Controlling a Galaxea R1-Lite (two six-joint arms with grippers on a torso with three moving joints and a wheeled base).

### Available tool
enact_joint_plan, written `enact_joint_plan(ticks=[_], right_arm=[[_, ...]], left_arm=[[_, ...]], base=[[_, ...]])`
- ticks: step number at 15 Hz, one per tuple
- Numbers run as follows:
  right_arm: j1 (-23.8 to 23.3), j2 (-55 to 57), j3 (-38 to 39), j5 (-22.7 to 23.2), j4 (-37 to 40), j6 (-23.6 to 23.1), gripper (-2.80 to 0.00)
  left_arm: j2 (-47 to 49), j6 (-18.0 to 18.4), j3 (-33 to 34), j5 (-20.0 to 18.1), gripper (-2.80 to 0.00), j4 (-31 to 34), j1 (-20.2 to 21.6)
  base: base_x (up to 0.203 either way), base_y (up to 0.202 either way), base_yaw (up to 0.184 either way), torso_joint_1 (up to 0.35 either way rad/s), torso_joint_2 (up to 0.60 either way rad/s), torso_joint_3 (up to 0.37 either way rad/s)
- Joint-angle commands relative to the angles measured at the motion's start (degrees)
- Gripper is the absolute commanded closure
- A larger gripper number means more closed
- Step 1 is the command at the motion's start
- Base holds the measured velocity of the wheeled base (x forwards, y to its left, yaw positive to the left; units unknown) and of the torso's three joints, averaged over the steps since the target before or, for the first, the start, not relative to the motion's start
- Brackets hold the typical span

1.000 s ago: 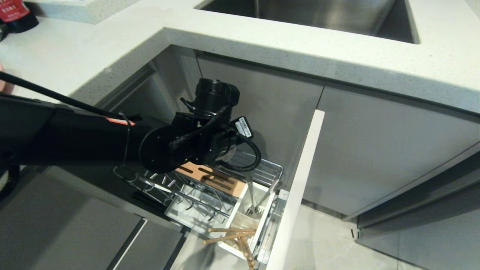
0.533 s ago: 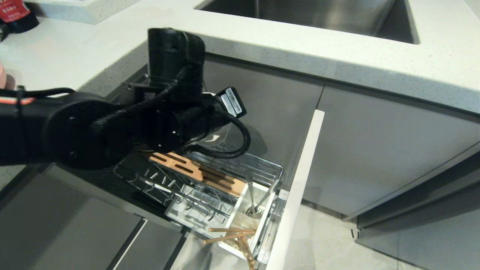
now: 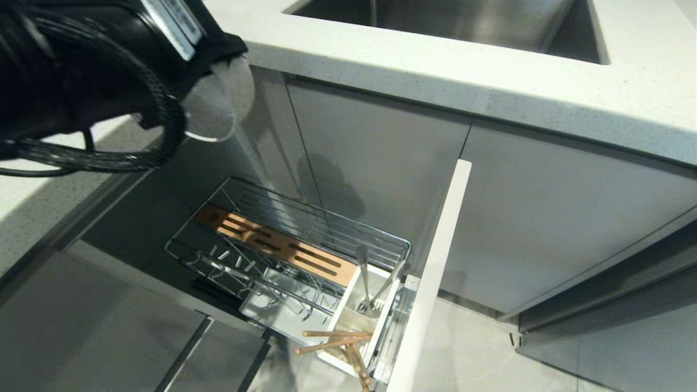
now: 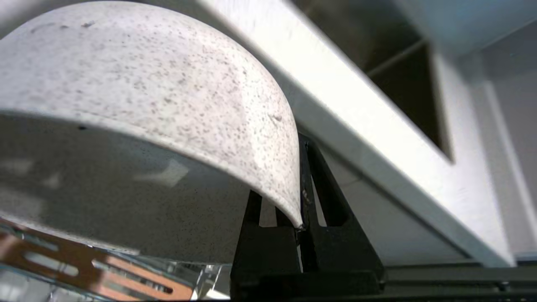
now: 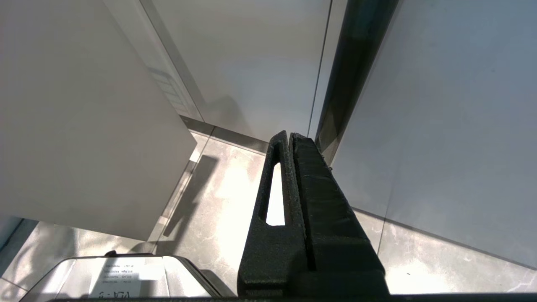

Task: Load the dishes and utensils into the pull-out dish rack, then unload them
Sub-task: Take the bowl out of the cupboard

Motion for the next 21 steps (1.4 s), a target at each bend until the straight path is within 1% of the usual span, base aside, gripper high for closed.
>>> enact_joint_plan(ticks=[1,2,3,7,8,9,11,12,14,17,18,19,21], right_arm=[[0.00,0.05,0.00,0.06,-0.02,0.00,0.00],[0.04,0.05,0.00,-0.02,-0.02,0.00,0.00],[0.00,0.05,0.00,0.05,-0.02,0.00,0.00],[0.00,0.05,0.00,0.07,-0.02,0.00,0.00],[0.00,0.05,0.00,0.07,-0.02,0.00,0.00],[0.00,0.05,0.00,-0.02,-0.02,0.00,0.00],[0.01,0.05,0.00,-0.02,-0.02,0.00,0.00],[0.00,0.05,0.00,-0.02,-0.02,0.00,0.00],[0.00,0.05,0.00,0.04,-0.02,0.00,0.00],[0.00,0.05,0.00,-0.02,-0.02,0.00,0.00],[0.00,0.05,0.00,-0.01,-0.02,0.00,0.00],[0.00,0.05,0.00,-0.02,-0.02,0.00,0.00],[0.00,0.05,0.00,-0.02,-0.02,0.00,0.00]], left_arm=[[-6.82,2.17,0.01,0.47,0.00,-0.93,0.05],[-8.06,4.26,-0.02,1.25,0.00,-1.76,0.70],[-8.88,5.85,-0.04,1.79,0.00,-2.18,2.28],[-12.89,11.84,-2.08,1.28,0.00,-1.99,11.87],[-13.58,12.83,-2.54,0.74,0.00,-1.86,13.80],[-14.21,13.42,-3.39,-0.16,0.00,-1.18,17.25],[-15.09,13.81,-5.78,-2.27,0.00,3.12,25.53],[-15.38,13.93,-6.68,-3.66,0.00,4.94,29.66],[-15.60,14.05,-7.50,-8.14,0.00,6.46,38.97],[-15.52,14.03,-7.95,-17.71,0.00,7.18,54.96],[-15.47,14.02,-8.21,-21.43,0.00,7.66,59.47],[-15.39,14.06,-8.93,-24.07,0.00,9.68,62.58],[-14.71,14.11,-13.20,-25.69,0.00,19.48,65.17]], base=[[0.000,0.000,0.000,0.000,0.00,0.000],[0.000,0.000,0.000,0.000,0.00,0.000],[0.000,0.000,0.000,0.000,0.00,0.000],[0.000,0.000,0.000,0.000,0.00,0.000],[0.000,0.000,0.000,0.000,0.00,0.000],[0.000,0.000,0.000,0.000,0.00,0.000],[0.000,0.000,0.000,0.000,0.00,0.000],[0.000,0.000,0.000,0.000,0.00,0.000],[0.000,0.000,0.000,0.000,0.00,0.000],[0.000,0.000,0.000,0.000,0.00,0.000],[0.000,0.000,0.000,0.000,0.00,0.000],[0.000,0.000,0.000,0.000,0.00,0.000],[0.000,0.000,0.000,0.000,0.00,0.000]])
